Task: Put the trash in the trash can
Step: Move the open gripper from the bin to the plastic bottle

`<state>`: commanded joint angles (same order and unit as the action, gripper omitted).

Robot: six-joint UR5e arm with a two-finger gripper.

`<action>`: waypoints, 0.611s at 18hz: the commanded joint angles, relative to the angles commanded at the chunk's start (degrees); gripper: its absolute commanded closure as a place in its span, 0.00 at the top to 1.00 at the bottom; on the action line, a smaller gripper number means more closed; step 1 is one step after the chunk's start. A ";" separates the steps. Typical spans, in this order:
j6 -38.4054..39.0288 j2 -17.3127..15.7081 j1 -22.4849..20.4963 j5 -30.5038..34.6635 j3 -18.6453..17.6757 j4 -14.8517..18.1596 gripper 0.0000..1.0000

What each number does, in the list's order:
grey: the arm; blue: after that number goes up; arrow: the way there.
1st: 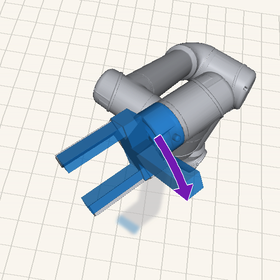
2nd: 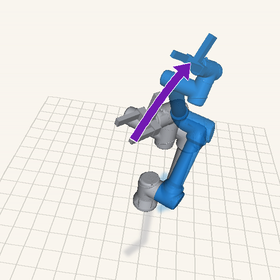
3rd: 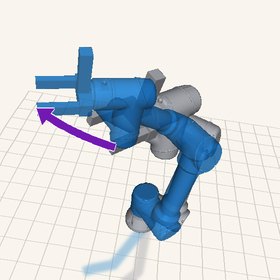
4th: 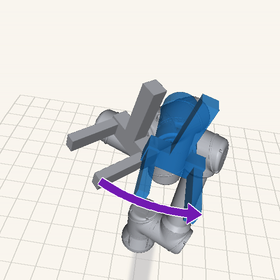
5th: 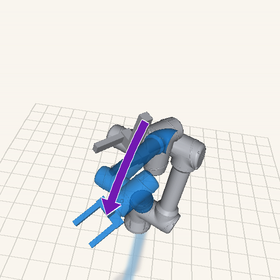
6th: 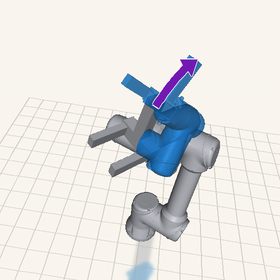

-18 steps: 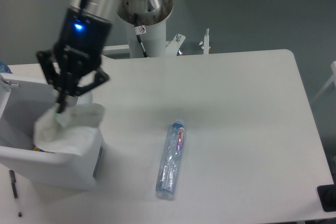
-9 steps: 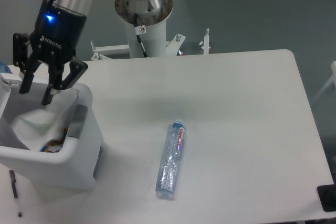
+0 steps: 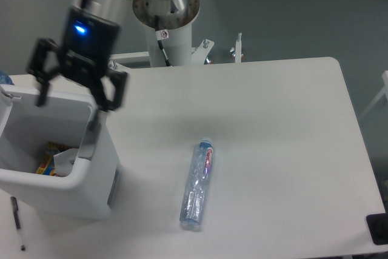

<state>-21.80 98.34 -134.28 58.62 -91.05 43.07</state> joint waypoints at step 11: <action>-0.17 15.91 -4.15 7.56 4.66 1.31 1.00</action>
<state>-21.97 114.25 -138.43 66.18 -86.40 44.38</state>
